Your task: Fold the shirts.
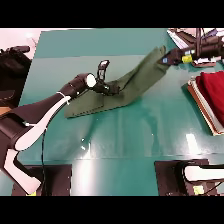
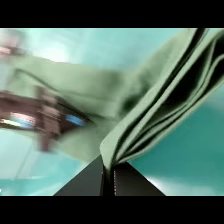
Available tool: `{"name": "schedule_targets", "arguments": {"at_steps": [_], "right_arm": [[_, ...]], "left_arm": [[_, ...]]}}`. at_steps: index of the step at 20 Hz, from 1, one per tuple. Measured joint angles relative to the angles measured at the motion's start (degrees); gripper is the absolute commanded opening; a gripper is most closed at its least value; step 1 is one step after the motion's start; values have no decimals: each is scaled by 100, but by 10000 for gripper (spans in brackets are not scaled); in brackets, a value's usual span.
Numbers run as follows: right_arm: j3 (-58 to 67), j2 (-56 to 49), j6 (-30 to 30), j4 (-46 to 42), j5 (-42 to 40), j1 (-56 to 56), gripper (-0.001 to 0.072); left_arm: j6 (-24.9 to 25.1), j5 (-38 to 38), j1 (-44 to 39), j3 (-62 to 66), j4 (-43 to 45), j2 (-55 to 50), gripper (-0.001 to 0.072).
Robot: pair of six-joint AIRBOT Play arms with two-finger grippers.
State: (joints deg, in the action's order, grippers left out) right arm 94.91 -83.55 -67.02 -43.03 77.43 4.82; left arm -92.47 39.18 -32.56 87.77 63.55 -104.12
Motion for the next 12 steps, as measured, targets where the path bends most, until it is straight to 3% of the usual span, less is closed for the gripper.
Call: {"name": "schedule_targets", "arguments": {"at_steps": [7,12], "right_arm": [[682,90,-328,74,-79,-1095,21],[754,-245,-411,426,-376,-1943,20]], "left_arm": [[0,234,50,369,-13,-153,29],[-2,1078,927,1023,807,494,30]]}}
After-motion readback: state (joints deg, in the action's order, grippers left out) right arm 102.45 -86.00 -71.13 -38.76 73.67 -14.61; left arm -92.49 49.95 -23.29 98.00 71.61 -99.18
